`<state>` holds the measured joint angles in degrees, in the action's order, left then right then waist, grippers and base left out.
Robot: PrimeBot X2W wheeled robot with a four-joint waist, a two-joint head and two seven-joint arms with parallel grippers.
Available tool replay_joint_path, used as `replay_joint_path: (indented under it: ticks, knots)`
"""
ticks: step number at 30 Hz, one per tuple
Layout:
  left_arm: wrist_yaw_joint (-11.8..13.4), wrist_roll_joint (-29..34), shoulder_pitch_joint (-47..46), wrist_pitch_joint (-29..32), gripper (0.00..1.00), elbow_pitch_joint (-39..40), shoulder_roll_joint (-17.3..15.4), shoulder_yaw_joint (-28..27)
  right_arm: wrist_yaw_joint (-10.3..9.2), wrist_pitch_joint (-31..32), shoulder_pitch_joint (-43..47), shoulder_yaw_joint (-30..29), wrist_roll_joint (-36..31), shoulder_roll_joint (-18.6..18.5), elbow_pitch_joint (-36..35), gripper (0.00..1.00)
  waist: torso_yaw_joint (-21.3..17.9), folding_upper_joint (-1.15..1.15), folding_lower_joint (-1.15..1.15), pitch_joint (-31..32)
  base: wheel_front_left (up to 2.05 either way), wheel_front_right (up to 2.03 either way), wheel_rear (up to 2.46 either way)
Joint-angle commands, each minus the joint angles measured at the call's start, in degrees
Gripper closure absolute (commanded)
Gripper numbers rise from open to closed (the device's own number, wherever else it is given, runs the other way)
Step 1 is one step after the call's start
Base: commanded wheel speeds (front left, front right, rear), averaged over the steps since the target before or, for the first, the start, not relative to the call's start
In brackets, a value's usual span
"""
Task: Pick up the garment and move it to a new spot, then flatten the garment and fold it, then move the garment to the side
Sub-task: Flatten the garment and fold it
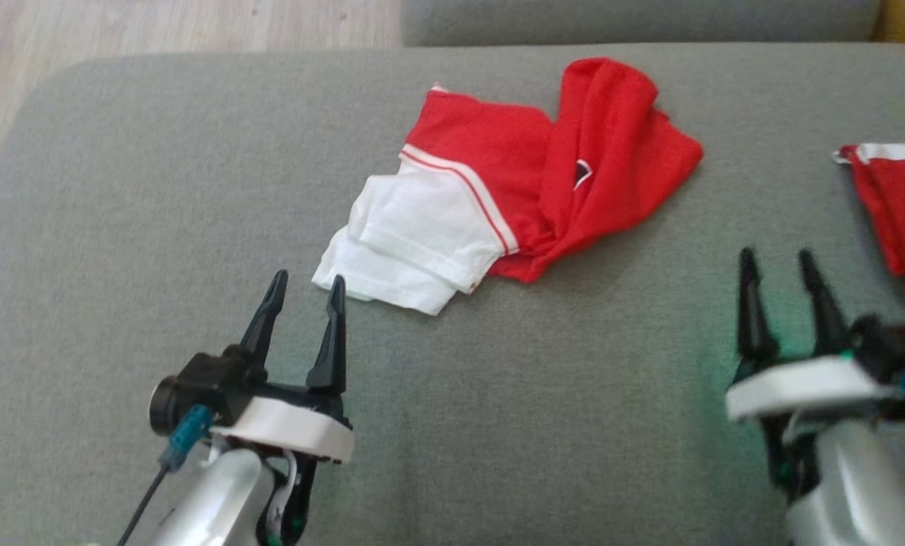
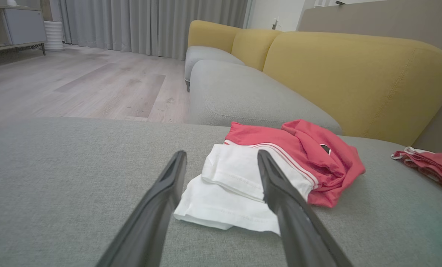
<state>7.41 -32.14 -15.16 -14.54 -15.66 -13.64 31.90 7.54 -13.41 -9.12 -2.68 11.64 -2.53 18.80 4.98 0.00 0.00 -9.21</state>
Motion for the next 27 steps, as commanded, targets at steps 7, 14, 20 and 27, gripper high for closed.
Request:
replay_joint_path:
  ticks: [7, 14, 20, 27]
  knots:
    - [-2.4, 2.1, -5.0, -0.5, 0.00, 0.3, 2.1, -3.2, -0.05, 7.6, -18.4, -7.2, -6.1, -0.3, 12.3, 0.00, 5.4, 0.00, 0.00, -5.2, 0.00, 0.00, 0.00]
    - [-4.5, 3.9, -6.5, -0.5, 0.00, -1.1, 4.9, -4.0, -0.05, 12.1, -29.9, -17.2, -15.2, -0.3, 25.8, 0.00, 9.5, 0.00, 0.00, -7.6, 0.00, 0.00, 0.00]
    - [-5.8, 5.4, -6.6, -0.5, 0.00, -1.9, 6.5, -5.2, -0.05, 13.0, -33.8, -23.9, -22.8, -0.3, 32.4, 0.00, 11.2, 0.00, 0.00, -8.1, 0.00, 0.00, 0.00]
    - [-6.5, 6.8, -6.1, -0.5, 0.00, -2.7, 7.2, -6.9, -0.05, 8.7, -35.8, -26.7, -27.4, -0.3, 36.1, 1.00, 10.1, 0.00, 0.00, -7.4, 0.00, 0.00, 0.00]
